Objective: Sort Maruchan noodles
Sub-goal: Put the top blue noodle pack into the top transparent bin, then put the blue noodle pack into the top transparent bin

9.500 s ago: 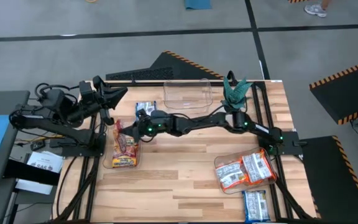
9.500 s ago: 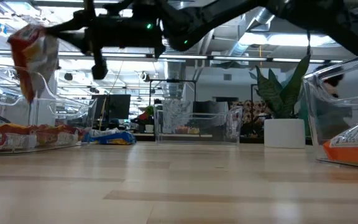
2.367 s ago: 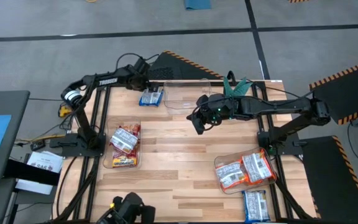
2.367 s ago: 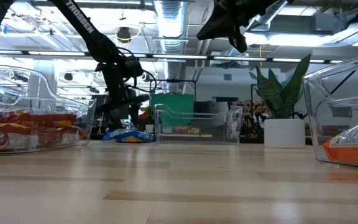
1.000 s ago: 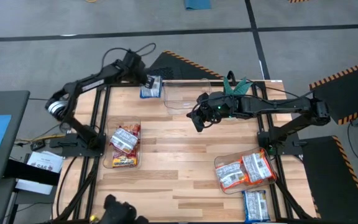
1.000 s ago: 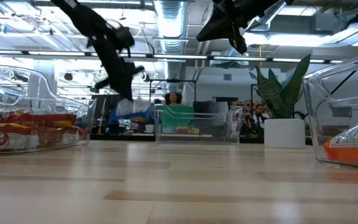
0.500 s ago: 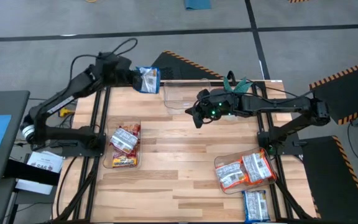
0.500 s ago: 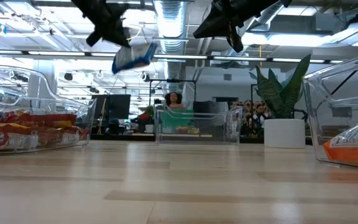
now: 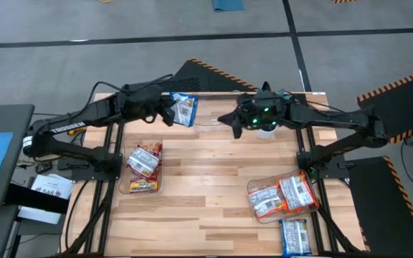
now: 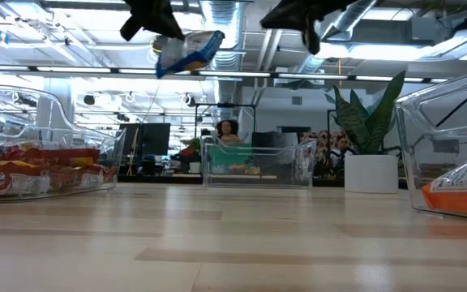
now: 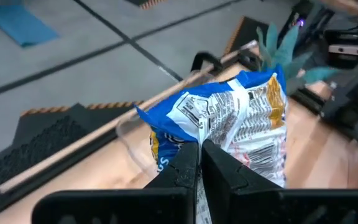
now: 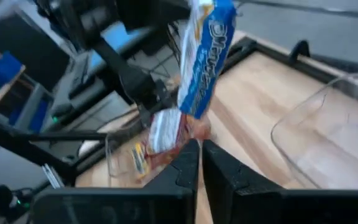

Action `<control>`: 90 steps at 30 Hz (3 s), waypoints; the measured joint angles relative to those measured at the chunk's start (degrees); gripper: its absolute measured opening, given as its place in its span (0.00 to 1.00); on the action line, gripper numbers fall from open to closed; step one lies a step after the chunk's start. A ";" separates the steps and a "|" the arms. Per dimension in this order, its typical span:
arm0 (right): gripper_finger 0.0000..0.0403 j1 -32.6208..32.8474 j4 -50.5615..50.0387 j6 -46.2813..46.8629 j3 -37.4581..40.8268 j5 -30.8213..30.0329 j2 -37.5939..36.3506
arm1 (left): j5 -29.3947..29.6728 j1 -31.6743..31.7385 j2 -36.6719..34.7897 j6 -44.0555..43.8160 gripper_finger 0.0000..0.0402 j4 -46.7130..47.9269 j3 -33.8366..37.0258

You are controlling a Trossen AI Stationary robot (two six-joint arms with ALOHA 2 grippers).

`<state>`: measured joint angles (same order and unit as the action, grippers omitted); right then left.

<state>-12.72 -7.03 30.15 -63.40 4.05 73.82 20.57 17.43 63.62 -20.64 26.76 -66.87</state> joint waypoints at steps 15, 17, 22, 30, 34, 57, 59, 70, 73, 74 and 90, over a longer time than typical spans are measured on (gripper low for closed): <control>0.36 -5.12 -16.84 -1.51 -0.09 -1.14 -13.38 | 5.80 3.61 27.09 0.87 0.00 -26.91 0.00; 0.36 -4.50 -17.50 -1.99 -0.09 -1.14 -13.90 | 4.95 3.69 29.30 0.49 0.00 -29.26 0.00; 0.35 -3.77 -18.62 -2.14 -0.09 -1.14 -13.95 | 5.24 3.99 32.31 -3.04 0.02 -29.15 0.00; 0.35 -3.40 -18.27 -2.19 -0.07 -1.16 -13.52 | 4.99 5.98 33.11 -7.61 0.22 -22.29 0.00; 0.35 -3.73 -18.11 -2.17 -0.07 -1.19 -13.52 | 0.71 7.31 31.67 -7.82 0.36 -22.85 -0.12; 0.37 56.50 -47.43 62.49 -0.07 5.35 -12.06 | -9.27 2.32 -6.42 -0.89 0.51 -12.18 -1.11; 0.37 62.97 -47.57 79.06 -0.07 -0.44 -10.22 | -9.18 2.32 -7.59 -1.13 0.51 -12.23 -1.11; 0.38 69.83 -30.37 105.04 -0.02 2.22 8.82 | -14.71 2.32 -8.85 0.72 0.51 -11.43 -1.09; 0.40 69.58 -25.74 104.99 -0.10 4.95 13.20 | -17.17 2.29 -8.85 0.72 0.51 -10.09 -1.09; 0.41 69.58 -25.07 104.94 -0.09 5.83 14.61 | -17.56 2.29 -8.85 0.68 0.51 -9.59 -1.09; 0.66 70.17 -28.29 104.81 -0.07 8.26 27.26 | -16.47 2.31 -8.85 0.56 0.51 -8.42 -1.09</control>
<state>57.45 -35.31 134.97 -63.46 12.32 101.08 4.10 19.74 54.76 -20.09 18.34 -67.96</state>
